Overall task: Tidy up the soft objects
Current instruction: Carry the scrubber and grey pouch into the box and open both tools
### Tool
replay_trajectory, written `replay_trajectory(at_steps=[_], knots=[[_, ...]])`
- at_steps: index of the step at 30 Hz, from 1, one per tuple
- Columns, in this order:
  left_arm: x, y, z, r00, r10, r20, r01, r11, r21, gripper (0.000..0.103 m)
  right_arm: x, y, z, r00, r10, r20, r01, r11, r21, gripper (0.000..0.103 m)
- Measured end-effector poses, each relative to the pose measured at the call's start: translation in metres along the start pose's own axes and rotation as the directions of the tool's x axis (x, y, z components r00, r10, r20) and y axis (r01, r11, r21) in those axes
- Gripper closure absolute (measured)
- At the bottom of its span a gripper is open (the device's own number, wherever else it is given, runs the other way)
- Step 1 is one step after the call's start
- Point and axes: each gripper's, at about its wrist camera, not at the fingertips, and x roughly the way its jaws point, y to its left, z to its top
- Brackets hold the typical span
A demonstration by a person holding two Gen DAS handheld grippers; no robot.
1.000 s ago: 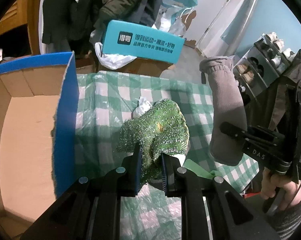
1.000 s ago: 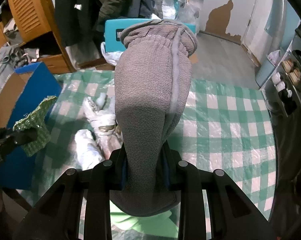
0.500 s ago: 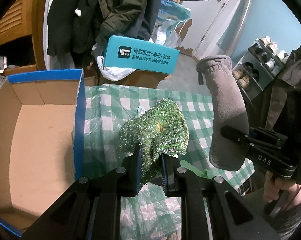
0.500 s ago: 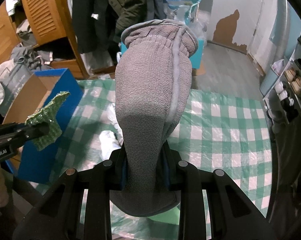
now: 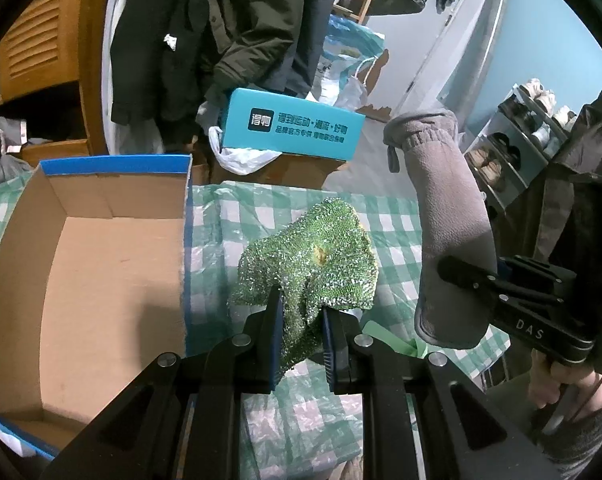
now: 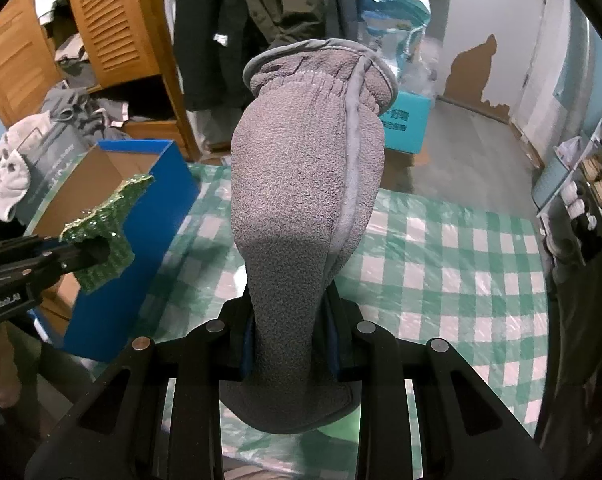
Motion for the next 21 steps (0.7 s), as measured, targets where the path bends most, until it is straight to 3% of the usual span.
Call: replay_trajectory(at_steps=[21], knots=[[-0.037,0.043,-0.001,0.998,0.039,0.052,-0.035,0.997,-0.075,0.086,0.001,0.058,0.025,0.996,0.082,0.018,-0.080,0.994,-0.080,0.077]])
